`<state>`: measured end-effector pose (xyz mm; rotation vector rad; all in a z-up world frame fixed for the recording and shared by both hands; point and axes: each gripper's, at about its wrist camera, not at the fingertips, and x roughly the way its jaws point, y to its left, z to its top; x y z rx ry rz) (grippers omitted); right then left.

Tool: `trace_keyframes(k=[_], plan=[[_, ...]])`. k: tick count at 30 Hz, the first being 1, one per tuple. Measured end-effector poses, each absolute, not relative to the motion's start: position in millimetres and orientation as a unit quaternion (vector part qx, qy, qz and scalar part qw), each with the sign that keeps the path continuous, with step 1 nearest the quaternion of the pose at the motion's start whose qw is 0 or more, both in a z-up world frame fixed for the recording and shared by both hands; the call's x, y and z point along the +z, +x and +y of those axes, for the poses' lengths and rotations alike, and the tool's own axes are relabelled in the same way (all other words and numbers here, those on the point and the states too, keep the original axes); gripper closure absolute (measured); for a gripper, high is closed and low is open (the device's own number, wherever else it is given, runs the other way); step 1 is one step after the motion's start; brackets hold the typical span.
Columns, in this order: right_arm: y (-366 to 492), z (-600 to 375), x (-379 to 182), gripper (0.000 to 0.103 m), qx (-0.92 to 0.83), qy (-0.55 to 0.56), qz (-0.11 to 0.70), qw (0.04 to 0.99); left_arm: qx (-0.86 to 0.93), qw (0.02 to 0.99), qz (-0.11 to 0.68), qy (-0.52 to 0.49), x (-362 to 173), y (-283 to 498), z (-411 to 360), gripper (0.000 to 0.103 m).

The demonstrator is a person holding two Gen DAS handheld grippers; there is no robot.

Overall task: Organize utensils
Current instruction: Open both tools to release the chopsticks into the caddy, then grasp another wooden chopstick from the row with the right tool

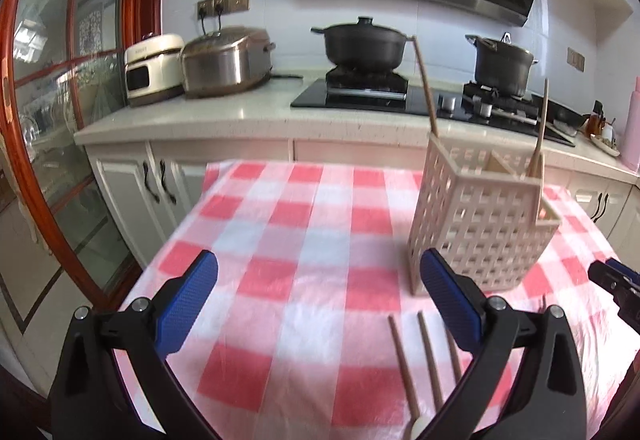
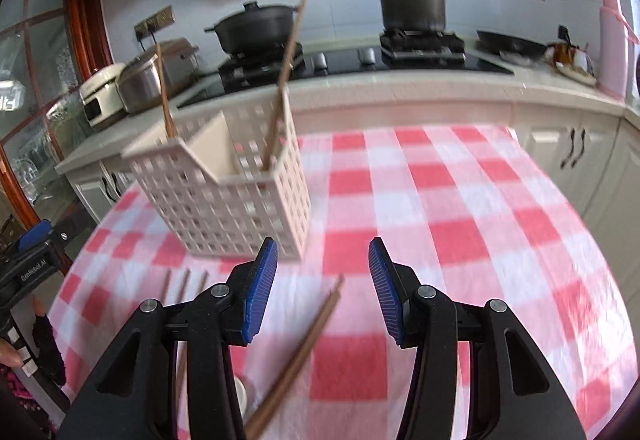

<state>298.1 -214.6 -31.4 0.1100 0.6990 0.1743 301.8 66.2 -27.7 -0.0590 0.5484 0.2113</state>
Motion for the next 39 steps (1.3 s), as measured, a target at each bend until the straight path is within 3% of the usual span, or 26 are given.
trace_keyframes(k=[7,20,39], plan=[[283,-220,-61,0.058,0.071,0.063,0.376,0.922,0.114,0.950,0.288,-0.035,-49,290,71,0.005],[278,-204,-83,0.074,0.083,0.073,0.416,0.902,0.103,0.947,0.304,-0.018,-64,277,64,0.005],[286,-188,-91,0.096,0.074,0.048,0.437,0.895,0.070,0.937,0.343,-0.013,-84,281,57,0.015]])
